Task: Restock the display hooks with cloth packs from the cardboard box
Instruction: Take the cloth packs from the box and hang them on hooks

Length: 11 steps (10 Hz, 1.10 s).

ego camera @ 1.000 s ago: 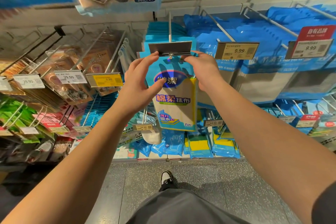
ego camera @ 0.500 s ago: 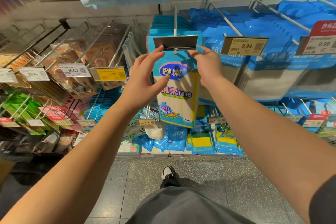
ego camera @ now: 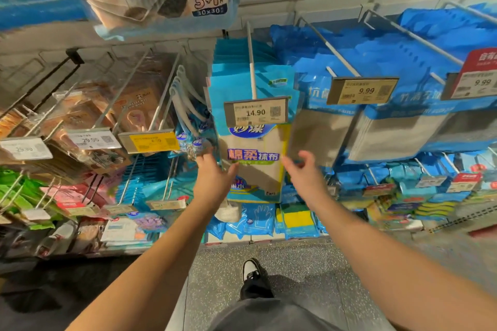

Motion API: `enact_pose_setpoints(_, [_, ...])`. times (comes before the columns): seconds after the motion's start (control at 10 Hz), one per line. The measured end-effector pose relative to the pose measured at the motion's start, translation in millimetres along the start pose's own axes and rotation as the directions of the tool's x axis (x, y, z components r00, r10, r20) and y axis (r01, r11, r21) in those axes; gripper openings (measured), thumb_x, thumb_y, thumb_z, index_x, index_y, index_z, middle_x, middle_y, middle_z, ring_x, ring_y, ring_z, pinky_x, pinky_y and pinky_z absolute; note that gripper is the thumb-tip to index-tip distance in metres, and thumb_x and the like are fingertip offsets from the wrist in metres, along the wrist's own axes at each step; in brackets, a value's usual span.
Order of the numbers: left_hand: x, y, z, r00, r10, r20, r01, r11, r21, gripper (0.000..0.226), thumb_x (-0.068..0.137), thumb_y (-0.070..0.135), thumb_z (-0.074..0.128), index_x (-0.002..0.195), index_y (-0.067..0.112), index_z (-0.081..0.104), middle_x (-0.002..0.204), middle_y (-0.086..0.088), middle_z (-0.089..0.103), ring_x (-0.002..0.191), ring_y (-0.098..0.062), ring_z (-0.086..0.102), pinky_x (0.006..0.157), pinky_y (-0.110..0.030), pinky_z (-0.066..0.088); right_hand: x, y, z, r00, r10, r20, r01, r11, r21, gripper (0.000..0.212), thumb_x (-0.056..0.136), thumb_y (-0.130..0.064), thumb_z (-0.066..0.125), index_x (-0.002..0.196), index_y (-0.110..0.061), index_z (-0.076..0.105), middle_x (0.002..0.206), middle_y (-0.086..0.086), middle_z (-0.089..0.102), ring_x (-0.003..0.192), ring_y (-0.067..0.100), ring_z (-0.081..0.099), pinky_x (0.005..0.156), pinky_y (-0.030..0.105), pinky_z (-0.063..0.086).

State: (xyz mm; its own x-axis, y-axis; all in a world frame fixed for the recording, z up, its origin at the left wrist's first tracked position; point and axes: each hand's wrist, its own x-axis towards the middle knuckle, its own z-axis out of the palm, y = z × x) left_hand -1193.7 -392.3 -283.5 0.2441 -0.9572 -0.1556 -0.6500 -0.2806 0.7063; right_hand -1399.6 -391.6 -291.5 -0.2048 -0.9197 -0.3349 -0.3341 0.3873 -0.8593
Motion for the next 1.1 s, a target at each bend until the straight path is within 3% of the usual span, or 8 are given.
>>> enact_pose_setpoints(0.1, [18,16,6,0.998,0.0,0.071,-0.005,0.998,0.063,0.032,0.099,0.039,0.06,0.11,0.012,0.045,0.109,-0.014,0.06,0.096,-0.034,0.063,0.071,-0.037,0.045,21,-5,14,0.997,0.06,0.045,-0.059,0.998,-0.013,0.066,0.093,-0.062,0.049,0.139,-0.014,0.04,0.105,0.0,0.068,0.076,0.016,0.07,0.062,0.032,0.05])
enact_pose_setpoints(0.2, [36,25,14,0.998,-0.037,0.053,0.033,0.996,0.084,0.031,0.101,0.04,0.055,0.11,0.013,0.045,0.088,0.0,0.054,0.079,-0.03,0.061,0.064,-0.033,0.038,46,-24,27,0.995,0.104,-0.002,-0.104,0.989,0.105,0.06,0.096,-0.057,0.048,0.134,-0.011,0.045,0.109,0.007,0.068,0.08,0.018,0.069,0.056,0.034,0.056])
enact_pose_setpoints(0.3, [65,22,22,0.996,-0.085,0.033,0.085,0.996,0.008,0.037,0.095,0.048,0.059,0.117,0.018,0.052,0.104,0.003,0.06,0.081,-0.021,0.06,0.066,-0.03,0.04,68,-39,34,0.991,0.133,-0.016,-0.13,0.985,0.112,0.048,0.1,-0.046,0.049,0.129,-0.008,0.05,0.107,0.011,0.068,0.076,0.021,0.069,0.073,0.046,0.061])
enact_pose_setpoints(0.4, [105,12,26,0.987,-0.142,0.074,0.144,0.989,-0.022,0.04,0.089,0.049,0.056,0.119,0.022,0.053,0.113,0.001,0.06,0.092,-0.025,0.06,0.074,-0.035,0.046,89,-50,42,0.986,0.164,0.034,-0.167,0.972,0.168,0.039,0.103,-0.022,0.048,0.139,-0.008,0.043,0.126,0.018,0.06,0.082,0.023,0.061,0.066,0.03,0.056])
enact_pose_setpoints(0.6, [166,-33,40,0.97,-0.143,0.198,0.132,0.989,0.065,0.076,0.069,0.06,0.054,0.135,0.023,0.051,0.133,-0.006,0.059,0.119,-0.033,0.059,0.103,-0.049,0.048,106,-56,51,0.978,0.205,0.032,-0.207,0.961,0.183,0.014,0.102,-0.007,0.045,0.091,-0.009,0.053,0.106,0.01,0.057,0.068,0.014,0.051,0.036,0.008,0.04])
enact_pose_setpoints(0.7, [134,1,25,0.989,-0.022,0.146,0.022,1.0,-0.003,0.055,0.075,0.059,0.056,0.119,0.027,0.049,0.118,0.001,0.06,0.099,-0.026,0.063,0.09,-0.05,0.054,101,-49,51,0.973,0.232,-0.008,-0.225,0.951,0.213,0.026,0.101,-0.012,0.05,0.125,-0.002,0.055,0.12,0.017,0.063,0.085,0.021,0.064,0.042,0.013,0.048])
enact_pose_setpoints(0.9, [74,-6,0,0.98,-0.017,0.198,0.001,0.997,0.08,0.072,0.095,0.049,0.059,0.15,0.011,0.03,0.148,-0.011,0.043,0.128,-0.032,0.05,0.104,-0.042,0.044,42,-26,44,0.985,0.166,-0.041,-0.161,0.981,0.11,0.049,0.101,-0.033,0.052,0.139,-0.004,0.042,0.106,0.01,0.057,0.095,0.027,0.064,0.081,0.043,0.059])
enact_pose_setpoints(1.1, [-36,-75,-49,0.984,0.022,0.177,-0.026,0.999,0.022,0.047,0.098,0.039,0.058,0.134,0.008,0.054,0.137,-0.011,0.057,0.124,-0.03,0.055,0.1,-0.036,0.042,-57,1,48,1.0,0.005,0.027,0.001,0.971,-0.238,0.019,0.097,-0.031,0.052,0.099,-0.017,0.065,0.097,0.011,0.068,0.088,0.025,0.068,0.084,0.047,0.055])
